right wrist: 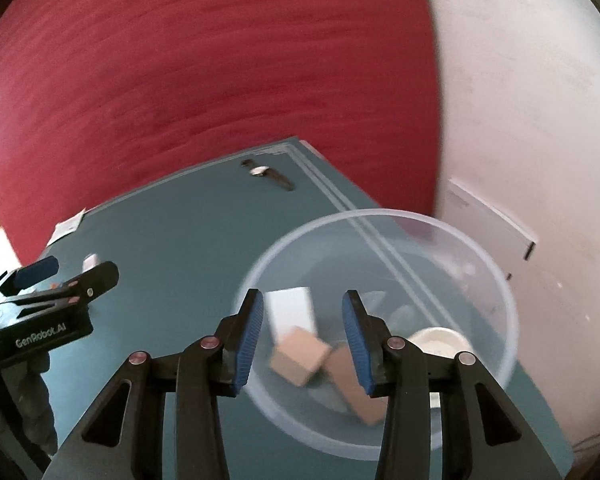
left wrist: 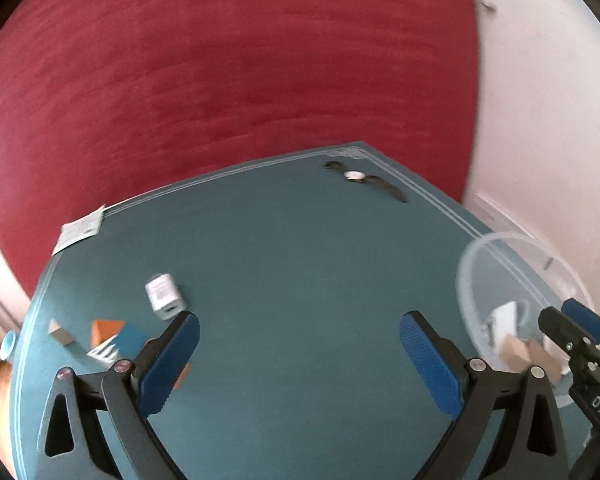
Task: Organize rigid objects
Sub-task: 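Move both open grippers away from the basin back over the table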
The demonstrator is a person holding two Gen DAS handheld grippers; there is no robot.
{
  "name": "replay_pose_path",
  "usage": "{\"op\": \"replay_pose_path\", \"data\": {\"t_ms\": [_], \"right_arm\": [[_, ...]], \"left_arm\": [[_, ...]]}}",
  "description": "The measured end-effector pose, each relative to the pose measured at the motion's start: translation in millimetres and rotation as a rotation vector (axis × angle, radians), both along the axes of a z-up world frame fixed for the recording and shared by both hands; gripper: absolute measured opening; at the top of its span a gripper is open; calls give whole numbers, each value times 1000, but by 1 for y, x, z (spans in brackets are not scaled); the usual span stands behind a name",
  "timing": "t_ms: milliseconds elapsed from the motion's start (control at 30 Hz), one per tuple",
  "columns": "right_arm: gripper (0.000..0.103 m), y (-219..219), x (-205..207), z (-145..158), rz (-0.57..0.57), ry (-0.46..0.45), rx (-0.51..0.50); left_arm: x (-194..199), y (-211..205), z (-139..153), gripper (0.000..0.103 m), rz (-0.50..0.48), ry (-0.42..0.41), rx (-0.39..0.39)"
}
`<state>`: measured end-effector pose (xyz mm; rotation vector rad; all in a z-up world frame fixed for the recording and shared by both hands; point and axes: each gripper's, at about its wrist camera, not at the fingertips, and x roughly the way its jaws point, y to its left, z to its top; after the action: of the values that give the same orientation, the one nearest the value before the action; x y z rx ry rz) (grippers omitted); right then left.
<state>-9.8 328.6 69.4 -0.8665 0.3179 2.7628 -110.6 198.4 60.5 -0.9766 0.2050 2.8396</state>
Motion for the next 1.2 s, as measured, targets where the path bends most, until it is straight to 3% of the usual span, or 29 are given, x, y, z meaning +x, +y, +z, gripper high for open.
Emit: {"op": "replay_pose_path", "data": {"t_ms": [567, 933, 1200], "right_arm": [[43, -114, -46, -17, 317, -79, -13], [43, -146, -57, -28, 399, -117, -22], [43, -154, -56, -39, 416, -151, -32]], "left_arm": [[-10, -104, 2, 102, 238, -11, 43], [-17, -160, -8, 102, 372, -40, 82], [-30, -176, -29, 102, 425, -98, 92]]}}
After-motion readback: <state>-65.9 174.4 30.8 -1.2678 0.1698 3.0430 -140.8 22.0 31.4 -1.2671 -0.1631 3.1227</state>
